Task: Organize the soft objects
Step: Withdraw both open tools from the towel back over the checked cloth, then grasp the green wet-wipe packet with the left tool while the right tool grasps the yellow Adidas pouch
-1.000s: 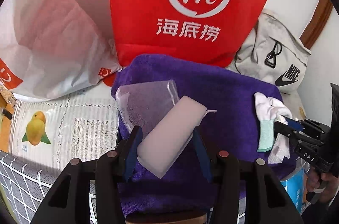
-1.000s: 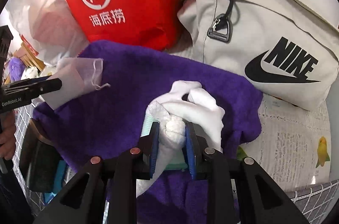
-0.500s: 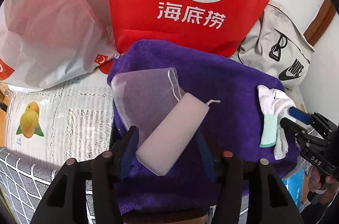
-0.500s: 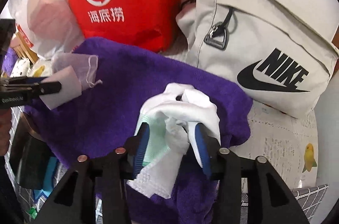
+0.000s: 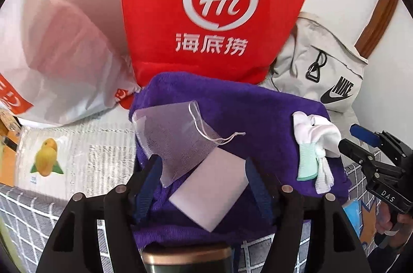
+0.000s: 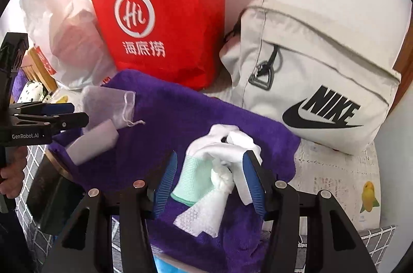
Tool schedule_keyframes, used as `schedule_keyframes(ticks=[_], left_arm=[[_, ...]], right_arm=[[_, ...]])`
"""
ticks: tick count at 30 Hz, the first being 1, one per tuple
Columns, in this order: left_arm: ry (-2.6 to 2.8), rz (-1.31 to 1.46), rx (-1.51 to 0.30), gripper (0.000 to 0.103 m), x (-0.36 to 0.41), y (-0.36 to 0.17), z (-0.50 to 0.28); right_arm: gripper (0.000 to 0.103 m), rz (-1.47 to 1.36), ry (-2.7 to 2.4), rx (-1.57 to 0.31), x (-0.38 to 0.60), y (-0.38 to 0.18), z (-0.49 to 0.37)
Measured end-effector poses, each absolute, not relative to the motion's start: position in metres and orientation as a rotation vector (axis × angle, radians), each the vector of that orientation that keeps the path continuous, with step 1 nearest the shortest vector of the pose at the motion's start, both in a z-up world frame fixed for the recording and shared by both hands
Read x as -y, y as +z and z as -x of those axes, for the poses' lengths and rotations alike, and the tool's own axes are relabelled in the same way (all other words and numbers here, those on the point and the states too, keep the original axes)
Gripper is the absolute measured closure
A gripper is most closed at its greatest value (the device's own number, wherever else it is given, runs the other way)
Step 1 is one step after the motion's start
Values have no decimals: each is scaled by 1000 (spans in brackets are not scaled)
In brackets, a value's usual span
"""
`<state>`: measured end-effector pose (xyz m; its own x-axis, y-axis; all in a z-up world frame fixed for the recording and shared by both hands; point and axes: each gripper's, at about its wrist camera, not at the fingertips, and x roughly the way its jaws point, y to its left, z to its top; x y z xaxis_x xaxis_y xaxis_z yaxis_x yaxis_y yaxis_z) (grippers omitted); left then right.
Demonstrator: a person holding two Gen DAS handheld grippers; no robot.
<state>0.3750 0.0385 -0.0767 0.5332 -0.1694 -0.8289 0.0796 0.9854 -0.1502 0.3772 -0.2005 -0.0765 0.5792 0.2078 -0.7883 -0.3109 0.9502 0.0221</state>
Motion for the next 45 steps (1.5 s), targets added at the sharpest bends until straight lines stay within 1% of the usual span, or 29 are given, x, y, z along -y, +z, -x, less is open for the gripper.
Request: schedule_keyframes(ticks=[8,10,12,16,22,27,33,38,42,44,45], left_arm=[[-115,66,-904,38,-37,-32,-341],[-117,61,-907,38,-35,-26,-329],[-119,43,-900,38,-33,-20,-315],[-137,17,-884,38,-28,-14,-279],[-167,-22,-893,38,-20,-21,-224],[-209,-18,-927,38,-18,-44,-178],[-227,-3,-973,38,-17,-74,-136],[-222,36,-1002,38,-24,-93,-115],[-208,14,-1025,38,-27,-103,-107],[-218,10,-1023,38,-29,-103,-102],[-222,8,-1022,38,-30,-103,-100]], right_arm=[[49,120,327,-797,194,-25,-339],[45,107,329,-787,195,-15,-325],[42,98,334,-780,196,-9,-311],[42,69,334,-782,197,-8,-275],[42,54,349,-819,191,-25,-217],[42,31,352,-851,193,-45,-161],[42,2,348,-960,193,-87,-102],[42,-23,333,-1051,188,-121,-71],[42,-49,310,-1105,178,-147,-53],[34,-61,289,-1092,173,-152,-49],[32,-72,275,-1085,170,-151,-47]])
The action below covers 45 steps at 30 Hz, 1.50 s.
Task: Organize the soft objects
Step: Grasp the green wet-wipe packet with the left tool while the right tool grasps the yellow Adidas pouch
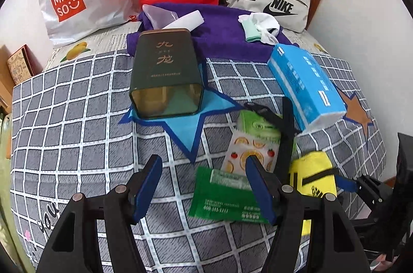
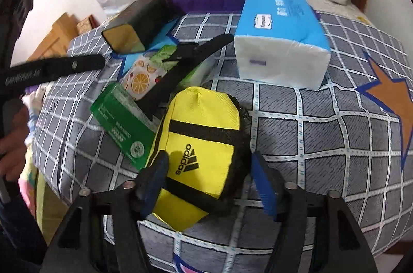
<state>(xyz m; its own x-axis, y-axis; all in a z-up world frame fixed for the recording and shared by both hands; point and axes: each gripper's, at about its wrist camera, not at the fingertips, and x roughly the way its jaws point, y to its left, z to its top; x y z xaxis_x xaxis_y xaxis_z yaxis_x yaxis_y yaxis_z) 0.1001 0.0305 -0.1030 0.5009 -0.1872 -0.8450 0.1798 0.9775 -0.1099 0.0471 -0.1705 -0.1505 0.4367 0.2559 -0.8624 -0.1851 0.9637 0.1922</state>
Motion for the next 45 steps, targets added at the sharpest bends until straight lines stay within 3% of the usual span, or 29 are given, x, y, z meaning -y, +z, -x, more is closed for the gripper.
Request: schedule_keyframes(ticks=[2,10,12,14,20,29,42,45], left_arm=[[-230,5,-1022,38,-33,-104,-96],[-246,47,-1034,38,-48,-114,-89],[-254,48,-1038,38,-49,-118,-87],[-259,54,-1051,38,-50,-125,-84],[-293,174,-1118,38,-54,-141,-69],[-283,198,-1139,38,-21,-152,-62],[-213,117,-1153,27,30,-149,-102],[-193,87,-1157,21,41,-151,-107]], right_arm=[[24,-100,279,-1090,165,-149,-46],[13,-20,216,-1075,137,-159,-52],[14,32,206,-1064,132,-160,-51],[22,82,212,-1043,130,-160,-50],[27,61,236,-1026,152,-155,-43],[27,78,197,-978,182,-140,-44],[27,-20,203,-1002,220,-150,-43],[27,-41,205,-1006,226,-150,-43]])
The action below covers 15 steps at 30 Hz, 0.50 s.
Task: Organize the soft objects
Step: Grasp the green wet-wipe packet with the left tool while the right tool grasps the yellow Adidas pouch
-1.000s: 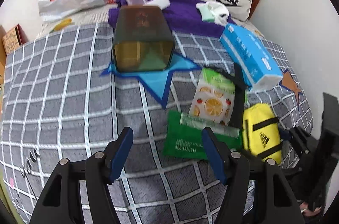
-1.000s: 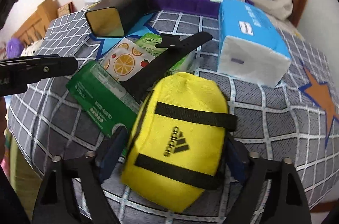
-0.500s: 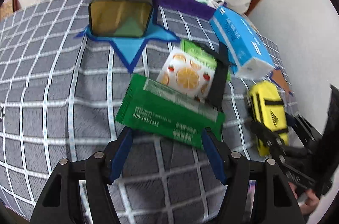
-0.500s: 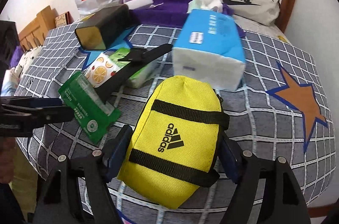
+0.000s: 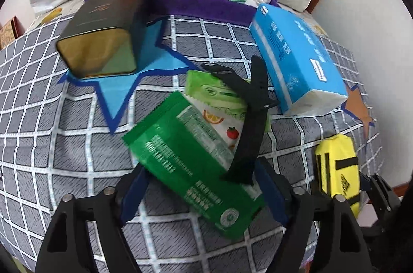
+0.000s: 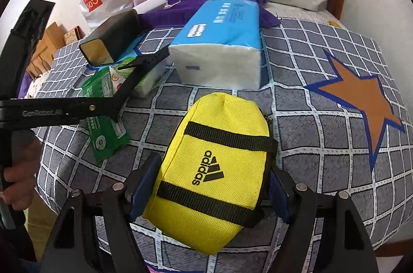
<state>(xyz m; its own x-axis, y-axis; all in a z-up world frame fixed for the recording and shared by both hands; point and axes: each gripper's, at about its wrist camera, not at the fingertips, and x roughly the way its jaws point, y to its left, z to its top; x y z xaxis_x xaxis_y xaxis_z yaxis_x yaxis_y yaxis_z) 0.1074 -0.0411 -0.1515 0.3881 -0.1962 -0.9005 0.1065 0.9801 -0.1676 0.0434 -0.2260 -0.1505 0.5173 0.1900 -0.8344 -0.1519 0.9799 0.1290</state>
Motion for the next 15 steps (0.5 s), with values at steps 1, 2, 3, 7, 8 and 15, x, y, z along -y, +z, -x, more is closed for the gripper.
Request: schedule_keyframes(ticks=[1,2,3,7,8,15], left_arm=[[-175,58,-1153,20,47,-153,-109],[-165,39,-1148,20,50,-153,-109],[-158,17,-1146,20,53,-153,-109],[-163,4,-1159,20,53,-152,-108],[-169,6,-1167,20,53,-152,-107],[-129,-87,-1158,15,73,-158,-100]], right_arm=[[27,-47,209,-1006,227,-150,-44],[27,-48,211,-1007,227,-151,-44],[27,-46,212,-1009,227,-151,-45],[27,-30,218,-1009,225,-151,-45],[27,-26,219,-1009,224,-151,-45],[27,-18,218,-1021,221,-155,-48]])
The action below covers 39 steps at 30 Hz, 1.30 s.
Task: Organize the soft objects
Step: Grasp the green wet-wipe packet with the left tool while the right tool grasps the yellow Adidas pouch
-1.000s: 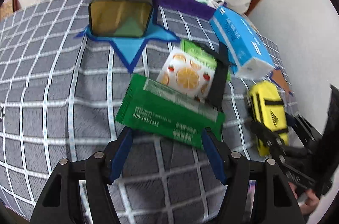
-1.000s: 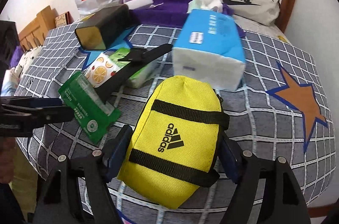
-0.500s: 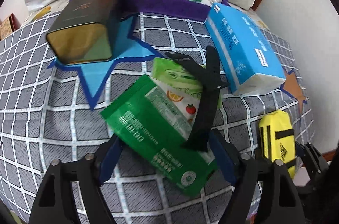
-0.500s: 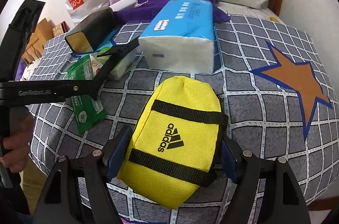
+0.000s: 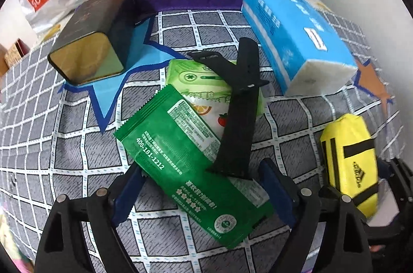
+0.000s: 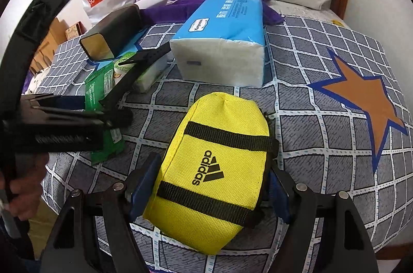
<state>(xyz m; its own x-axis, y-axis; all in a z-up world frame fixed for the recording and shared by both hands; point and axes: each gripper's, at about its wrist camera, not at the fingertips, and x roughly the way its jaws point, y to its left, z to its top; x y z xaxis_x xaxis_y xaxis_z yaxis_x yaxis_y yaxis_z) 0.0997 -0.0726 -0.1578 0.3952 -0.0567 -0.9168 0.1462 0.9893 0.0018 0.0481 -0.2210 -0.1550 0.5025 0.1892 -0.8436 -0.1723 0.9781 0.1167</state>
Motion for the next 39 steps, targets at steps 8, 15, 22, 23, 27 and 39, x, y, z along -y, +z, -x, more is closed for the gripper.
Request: schedule_keyframes(ticks=[8,15,22,23,27,39], left_arm=[[-123,-115,-1156,15,39,-156,-88],[-115,-26,-1151,15,-3,-154,-77],[-68,-10,-1186,15,-12,-153,-64],[-60,-9,-1187,16,-13,-153,-61],[-66,-24,-1133,34,-5,-153,-65],[-138,17,-1105,47,-17,-148,-80]], right_arm=[[27,-19,222,-1018,224,-152,-44],[27,-14,224,-1023,218,-153,-45],[27,17,249,-1027,208,-151,-43],[27,20,250,-1026,208,-151,-42],[27,14,245,-1033,207,-153,-44],[27,20,249,-1038,206,-152,-44]])
